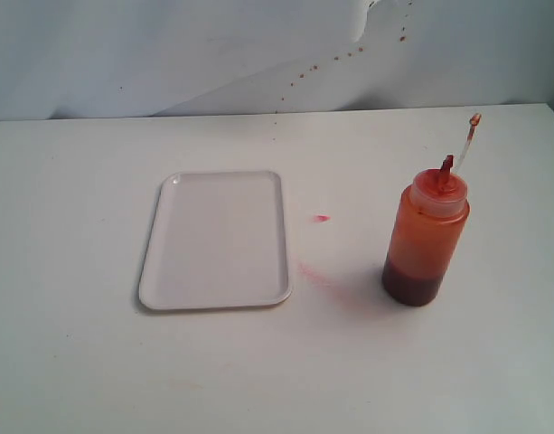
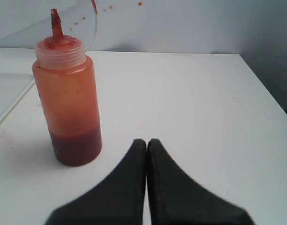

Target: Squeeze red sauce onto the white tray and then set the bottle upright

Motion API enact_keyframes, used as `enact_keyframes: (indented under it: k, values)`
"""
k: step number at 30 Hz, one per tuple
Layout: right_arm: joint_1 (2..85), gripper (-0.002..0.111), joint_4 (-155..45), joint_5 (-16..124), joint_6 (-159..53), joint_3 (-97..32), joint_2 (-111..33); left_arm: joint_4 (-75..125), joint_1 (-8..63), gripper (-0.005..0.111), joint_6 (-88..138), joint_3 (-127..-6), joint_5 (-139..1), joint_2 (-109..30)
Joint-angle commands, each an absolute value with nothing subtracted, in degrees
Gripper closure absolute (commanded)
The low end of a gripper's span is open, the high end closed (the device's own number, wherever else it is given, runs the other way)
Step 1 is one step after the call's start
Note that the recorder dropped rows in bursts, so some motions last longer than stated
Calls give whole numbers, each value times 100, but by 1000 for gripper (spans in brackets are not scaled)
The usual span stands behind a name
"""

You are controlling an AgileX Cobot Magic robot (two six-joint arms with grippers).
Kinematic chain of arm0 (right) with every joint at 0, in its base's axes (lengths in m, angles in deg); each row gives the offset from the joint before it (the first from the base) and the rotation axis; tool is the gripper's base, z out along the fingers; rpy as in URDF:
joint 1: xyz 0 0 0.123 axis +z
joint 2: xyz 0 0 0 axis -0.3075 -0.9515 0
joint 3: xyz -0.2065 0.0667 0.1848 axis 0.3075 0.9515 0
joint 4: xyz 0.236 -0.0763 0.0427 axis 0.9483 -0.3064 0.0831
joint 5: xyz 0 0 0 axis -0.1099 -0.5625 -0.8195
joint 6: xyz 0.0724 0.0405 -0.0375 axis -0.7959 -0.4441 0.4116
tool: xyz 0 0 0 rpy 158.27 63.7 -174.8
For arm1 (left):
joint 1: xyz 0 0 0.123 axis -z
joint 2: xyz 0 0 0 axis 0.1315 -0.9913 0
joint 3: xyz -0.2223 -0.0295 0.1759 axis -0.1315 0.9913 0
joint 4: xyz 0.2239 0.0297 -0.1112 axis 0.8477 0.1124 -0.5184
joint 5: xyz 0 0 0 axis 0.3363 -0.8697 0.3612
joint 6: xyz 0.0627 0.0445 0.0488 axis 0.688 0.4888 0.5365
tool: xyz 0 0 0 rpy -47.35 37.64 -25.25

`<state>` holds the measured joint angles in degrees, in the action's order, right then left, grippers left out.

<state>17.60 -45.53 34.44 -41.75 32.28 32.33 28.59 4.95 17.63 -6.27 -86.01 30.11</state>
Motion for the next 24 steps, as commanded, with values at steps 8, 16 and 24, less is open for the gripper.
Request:
enact_keyframes:
  k: [8,16,24]
  values:
    - [1719,108,-4547,3445,-4191,3241,3264,2875,485,105,1709,-591,-8565,3032]
    - [1719,108,-4547,3445,-4191,3241,3264,2875,485,105,1722,-591,-8434,3032]
    - [1719,108,-4547,3445,-4191,3241,3264,-45,485,105,1712,-591,-7393,3032]
